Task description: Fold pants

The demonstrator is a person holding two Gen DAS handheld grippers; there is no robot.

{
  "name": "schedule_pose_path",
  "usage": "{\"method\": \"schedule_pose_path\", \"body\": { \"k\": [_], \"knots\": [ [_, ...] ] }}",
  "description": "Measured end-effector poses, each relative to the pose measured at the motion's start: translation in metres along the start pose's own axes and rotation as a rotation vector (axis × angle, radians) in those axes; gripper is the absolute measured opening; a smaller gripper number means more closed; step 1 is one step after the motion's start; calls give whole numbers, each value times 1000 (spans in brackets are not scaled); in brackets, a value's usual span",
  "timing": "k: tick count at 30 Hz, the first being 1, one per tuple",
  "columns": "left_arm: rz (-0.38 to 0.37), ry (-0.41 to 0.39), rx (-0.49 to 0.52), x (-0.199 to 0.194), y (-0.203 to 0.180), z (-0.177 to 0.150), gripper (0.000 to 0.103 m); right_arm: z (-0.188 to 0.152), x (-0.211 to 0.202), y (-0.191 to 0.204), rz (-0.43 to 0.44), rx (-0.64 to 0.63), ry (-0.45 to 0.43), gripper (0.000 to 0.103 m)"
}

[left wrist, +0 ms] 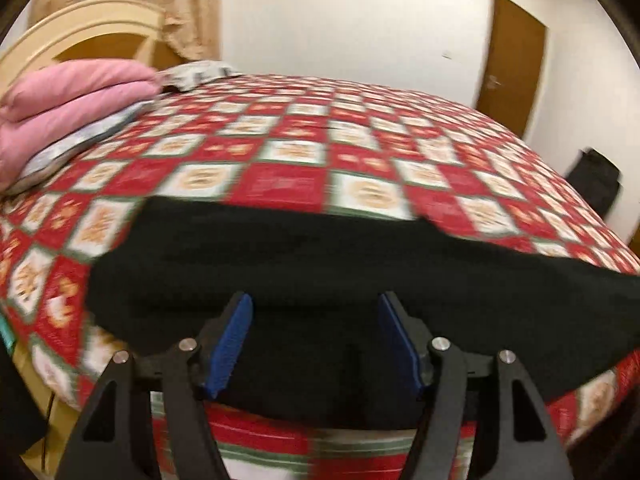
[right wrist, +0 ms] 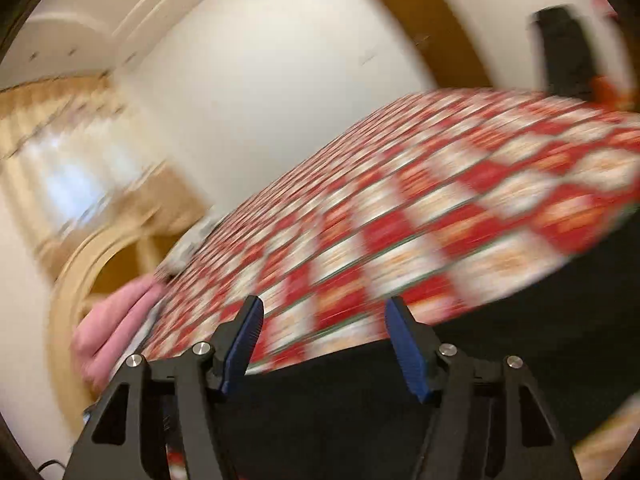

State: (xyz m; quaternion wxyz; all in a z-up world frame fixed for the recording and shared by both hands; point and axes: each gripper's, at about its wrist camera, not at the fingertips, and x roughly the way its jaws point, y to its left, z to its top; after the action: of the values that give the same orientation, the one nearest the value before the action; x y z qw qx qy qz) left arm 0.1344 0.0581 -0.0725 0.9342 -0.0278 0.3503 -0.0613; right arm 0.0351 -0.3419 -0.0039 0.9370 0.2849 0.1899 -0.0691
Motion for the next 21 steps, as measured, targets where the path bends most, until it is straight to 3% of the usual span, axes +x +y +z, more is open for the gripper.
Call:
{"method": "schedule_pose_path", "body": {
  "k": [4,6,8,12,16,19,21],
  "knots": [
    [-69,18,55,3,-37,3,68,30,-75,-79,-311,59,-177,65],
    [-109,34,58,2,-49,2,68,40,-102,-119,-413,111,-244,65],
    [-131,48,74,-1,-62,0,68,49,-115,-158,-501,139,-253,65],
    [-117,42,104,-6,-74,-4,68,43,-101,-204,-478,208,-142,65],
    [-102,80,101,1,-75,-9,69,31,-96,-185,-506,94,-146,65],
    [-68,165,115,19,-79,-21,70,25,-87,-168,-463,75,-123,65],
    [-46,130,149,15,-84,-28,70,24,-85,-163,-425,82,-110,53]
  ]
}}
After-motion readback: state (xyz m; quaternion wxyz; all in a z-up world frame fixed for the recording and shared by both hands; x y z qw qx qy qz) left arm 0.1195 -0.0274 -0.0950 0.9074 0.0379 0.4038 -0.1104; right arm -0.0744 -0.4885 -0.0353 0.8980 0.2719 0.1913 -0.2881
